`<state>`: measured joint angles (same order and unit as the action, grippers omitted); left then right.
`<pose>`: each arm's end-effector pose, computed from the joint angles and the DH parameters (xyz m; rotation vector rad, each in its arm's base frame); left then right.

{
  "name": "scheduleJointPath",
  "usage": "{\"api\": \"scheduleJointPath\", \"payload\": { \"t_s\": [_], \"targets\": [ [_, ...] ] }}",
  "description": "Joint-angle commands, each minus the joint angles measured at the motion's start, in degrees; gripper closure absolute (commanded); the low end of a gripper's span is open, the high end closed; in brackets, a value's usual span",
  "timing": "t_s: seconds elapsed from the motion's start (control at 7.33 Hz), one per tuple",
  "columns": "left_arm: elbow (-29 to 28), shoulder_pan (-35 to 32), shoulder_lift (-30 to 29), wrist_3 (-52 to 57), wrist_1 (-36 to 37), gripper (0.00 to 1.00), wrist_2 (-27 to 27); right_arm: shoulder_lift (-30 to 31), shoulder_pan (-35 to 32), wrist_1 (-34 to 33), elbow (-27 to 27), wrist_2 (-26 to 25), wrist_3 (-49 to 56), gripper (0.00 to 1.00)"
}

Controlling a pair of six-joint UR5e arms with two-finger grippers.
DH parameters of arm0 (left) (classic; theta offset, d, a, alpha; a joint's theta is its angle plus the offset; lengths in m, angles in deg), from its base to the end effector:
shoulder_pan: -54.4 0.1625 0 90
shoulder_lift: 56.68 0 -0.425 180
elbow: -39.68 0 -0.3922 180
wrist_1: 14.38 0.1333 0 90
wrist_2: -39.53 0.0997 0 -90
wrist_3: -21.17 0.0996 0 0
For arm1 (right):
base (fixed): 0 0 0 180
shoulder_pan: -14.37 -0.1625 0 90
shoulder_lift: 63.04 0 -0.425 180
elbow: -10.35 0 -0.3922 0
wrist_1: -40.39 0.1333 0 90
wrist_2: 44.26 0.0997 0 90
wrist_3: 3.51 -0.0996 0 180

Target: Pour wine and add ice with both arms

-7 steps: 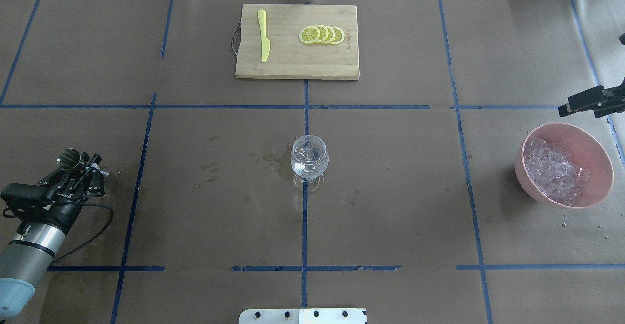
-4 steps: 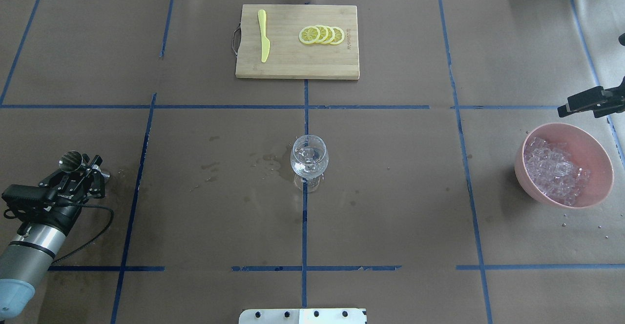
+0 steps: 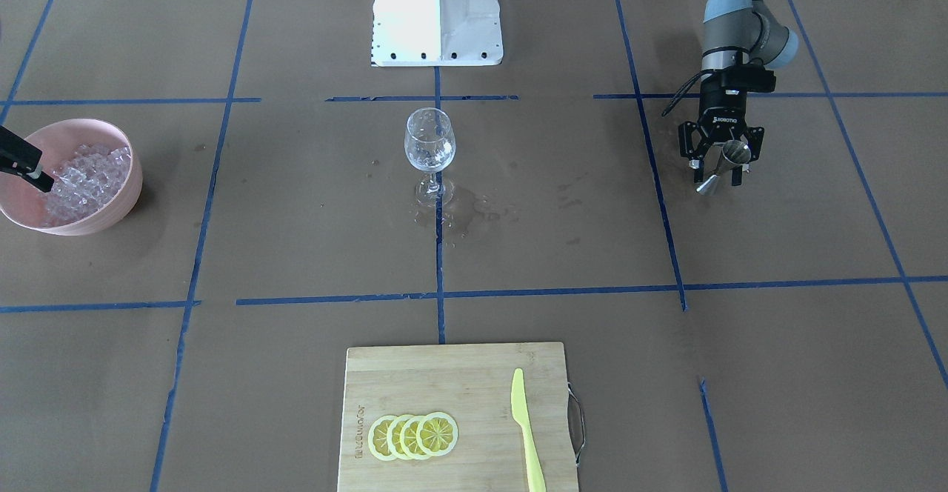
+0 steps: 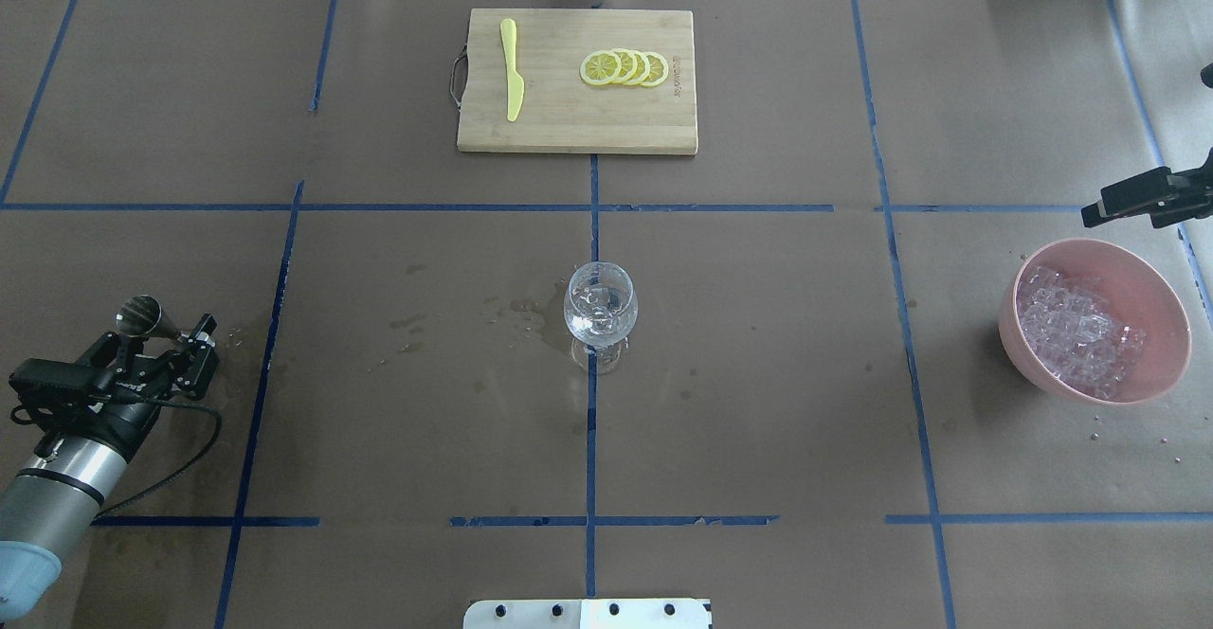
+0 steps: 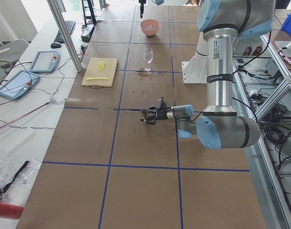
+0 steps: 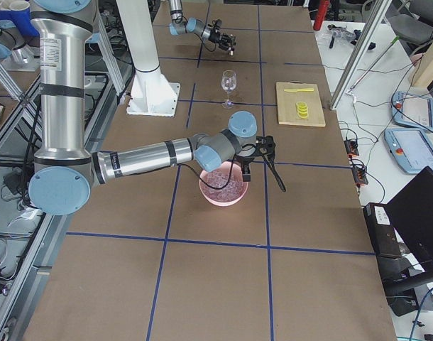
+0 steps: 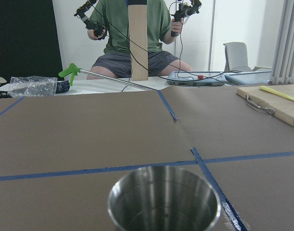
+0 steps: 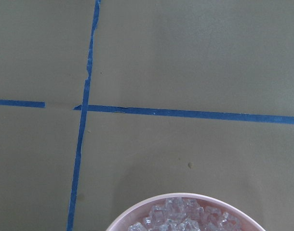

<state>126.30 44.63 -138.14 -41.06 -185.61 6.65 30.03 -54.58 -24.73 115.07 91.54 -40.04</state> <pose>0.3637 -0.2828 0.5896 1.1622 0.7551 -0.3390 -0.1156 -0.4728 0.5041 0.1563 -0.9636 -0.0063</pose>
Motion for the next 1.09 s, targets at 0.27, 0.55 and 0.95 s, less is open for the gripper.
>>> {"api": "scheduleJointPath", "payload": {
  "t_s": [0.27, 0.55, 0.95],
  "targets": [
    [7.0, -0.3, 6.4, 2.6, 0.2, 0.00, -12.7, 0.8, 0.0, 0.0, 0.7, -0.1, 0.0, 0.00],
    [10.7, -1.2, 14.2, 7.1, 0.3, 0.00, -23.1, 1.3, 0.0, 0.0, 0.7, -0.7, 0.0, 0.00],
    [11.2, -12.8, 18.1, 17.9, 0.0, 0.00, -47.6, 1.6, 3.4, 0.2, 1.3, -2.6, -6.1, 0.00]
  ]
}}
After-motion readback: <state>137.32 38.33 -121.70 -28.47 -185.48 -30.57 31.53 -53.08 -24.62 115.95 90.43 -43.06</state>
